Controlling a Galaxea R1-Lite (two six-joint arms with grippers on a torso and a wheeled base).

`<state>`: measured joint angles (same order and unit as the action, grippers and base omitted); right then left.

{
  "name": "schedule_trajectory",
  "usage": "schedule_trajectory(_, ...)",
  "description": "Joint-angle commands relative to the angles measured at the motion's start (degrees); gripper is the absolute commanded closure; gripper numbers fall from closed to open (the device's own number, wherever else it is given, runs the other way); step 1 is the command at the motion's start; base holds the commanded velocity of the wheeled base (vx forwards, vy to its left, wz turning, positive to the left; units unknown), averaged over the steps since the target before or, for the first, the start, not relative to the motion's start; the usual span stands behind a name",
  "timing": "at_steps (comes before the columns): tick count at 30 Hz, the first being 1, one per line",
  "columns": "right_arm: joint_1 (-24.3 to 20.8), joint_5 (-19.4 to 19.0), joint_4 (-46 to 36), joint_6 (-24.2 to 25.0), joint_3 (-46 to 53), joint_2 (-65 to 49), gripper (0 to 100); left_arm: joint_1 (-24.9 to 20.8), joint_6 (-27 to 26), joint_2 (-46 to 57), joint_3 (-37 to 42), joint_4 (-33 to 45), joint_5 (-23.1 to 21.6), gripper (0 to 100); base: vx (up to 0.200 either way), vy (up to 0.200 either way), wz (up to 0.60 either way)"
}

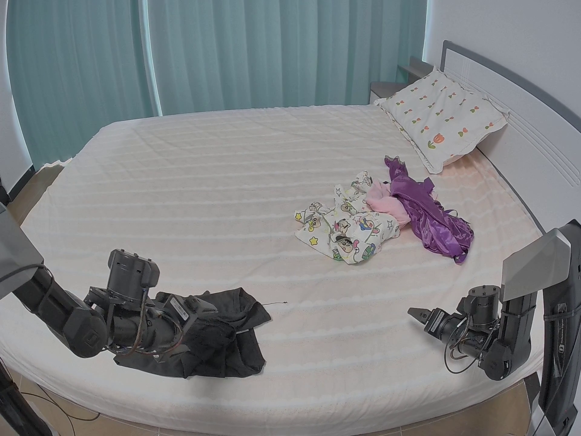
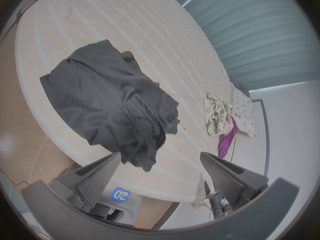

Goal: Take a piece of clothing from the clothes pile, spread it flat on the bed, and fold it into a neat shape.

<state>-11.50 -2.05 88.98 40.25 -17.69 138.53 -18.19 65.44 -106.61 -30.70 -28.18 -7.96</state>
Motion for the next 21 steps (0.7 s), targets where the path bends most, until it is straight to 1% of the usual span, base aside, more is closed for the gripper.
schedule_trajectory(1,-1.16,0.03,0.58,0.09,-0.33,-0.02,0,5.71,-0.4,-0.27,-0.33,-0.29,-2.85,0,0.0,0.2,0.0)
schedule_trajectory(2,-1.34,0.03,0.58,0.09,-0.5,-0.02,0,7.29,-0.4,-0.36,-0.68,-0.29,-3.73,0,0.0,0.2,0.0)
schedule_trajectory(5,-1.42,0.03,0.58,0.0,-0.86,-0.11,0,9.22,-0.66,-0.44,-1.03,-0.38,-4.43,0,0.0,0.2,0.0)
schedule_trajectory(8,-2.83,0.11,0.58,0.0,-2.35,-0.9,0,10.63,-1.19,-0.71,-2.09,-0.2,-4.61,0,0.0,0.2,0.0)
schedule_trajectory(10,-3.27,0.2,0.58,-0.09,-2.7,-1.25,0,10.72,-1.19,-0.8,-2.26,-0.2,-4.61,0,0.0,0.2,0.0)
schedule_trajectory(11,-5.91,0.47,0.58,-0.09,-2.88,-3.01,0,10.98,-1.37,-0.62,-2.35,-0.29,-4.61,0,0.0,0.2,0.0)
schedule_trajectory(13,-8.81,0.73,0.58,-0.18,-3.05,-4.15,0,11.16,-1.81,-0.71,-2.35,-0.2,-4.7,0,0.0,0.2,0.0)
schedule_trajectory(15,-11.36,0.91,0.41,-0.26,-4.37,-4.68,0,11.68,-2.6,-1.06,-2.35,-0.29,-4.78,0,0.0,0.2,0.0)
schedule_trajectory(16,-11.36,0.91,0.41,-0.26,-4.37,-4.68,0,11.68,-2.6,-1.06,-2.35,-0.29,-4.78,0,0.0,0.2,0.0)
schedule_trajectory(17,-14.34,1.78,-0.3,-0.26,-6.39,-4.76,0,12.39,-2.77,-1.85,-2.61,-0.38,-4.78,0,0.0,0.2,0.0)
schedule_trajectory(18,-14.34,1.78,-0.3,-0.26,-6.39,-4.76,0,12.39,-2.77,-1.85,-2.61,-0.38,-4.78,0,0.0,0.2,0.0)
schedule_trajectory(19,-16.37,3.37,-0.47,-0.44,-7.36,-4.5,0,13.62,-2.77,-2.55,-3.05,-0.38,-4.96,0,0.0,0.2,0.0)
schedule_trajectory(21,-18.39,3.81,-0.47,-0.61,-7.62,-4.59,0,14.67,-2.86,-2.99,-3.14,-0.38,-5.93,0,0.0,0.2,0.0)
